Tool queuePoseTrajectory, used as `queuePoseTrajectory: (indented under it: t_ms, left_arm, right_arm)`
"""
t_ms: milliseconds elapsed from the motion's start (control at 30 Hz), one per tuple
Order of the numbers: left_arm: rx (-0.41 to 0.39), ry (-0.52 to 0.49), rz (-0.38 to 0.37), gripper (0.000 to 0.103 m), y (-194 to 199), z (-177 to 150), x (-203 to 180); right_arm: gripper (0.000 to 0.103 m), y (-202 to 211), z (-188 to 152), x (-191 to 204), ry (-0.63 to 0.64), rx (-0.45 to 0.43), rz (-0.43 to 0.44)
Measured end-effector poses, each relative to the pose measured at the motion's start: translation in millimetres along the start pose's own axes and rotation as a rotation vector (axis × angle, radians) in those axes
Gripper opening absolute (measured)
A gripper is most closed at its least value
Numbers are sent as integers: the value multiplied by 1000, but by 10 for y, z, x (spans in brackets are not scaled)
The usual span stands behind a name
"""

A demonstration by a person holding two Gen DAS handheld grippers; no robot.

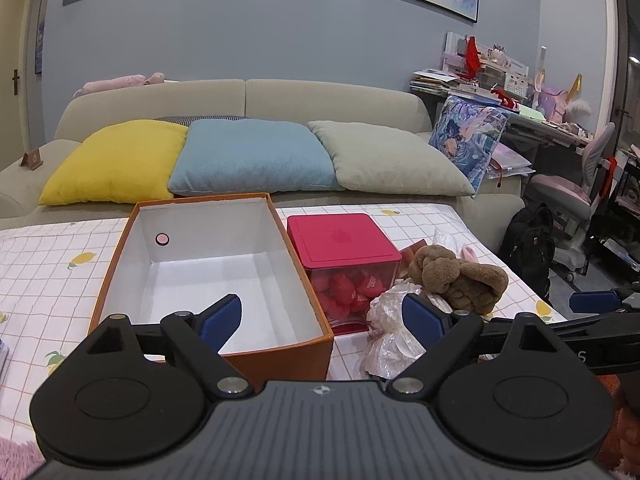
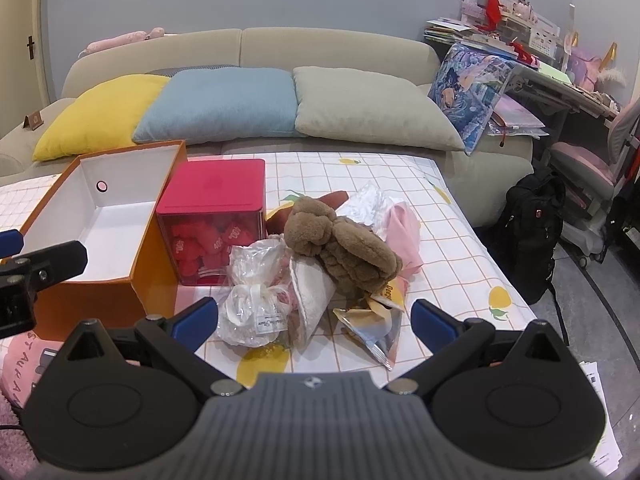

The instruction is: Organize soft objects

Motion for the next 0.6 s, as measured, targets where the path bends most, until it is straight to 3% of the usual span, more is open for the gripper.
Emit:
queuePoseTrajectory:
  t_ms: [600]
  left_arm:
    - [33,2,-5,103,-34,-46,12]
  right_arm:
    - [100,-53,-25,19,6,27,-7]
Point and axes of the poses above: each gripper's, at about its wrist camera, not at the fingertips, and y roughly against the way its jaws point, x to its left, z to its top, the point moved 3 cm from there along -y, roughly the way its jaws point, and after that the axes turned 8 degrees about -x, right-handed, at the moved point
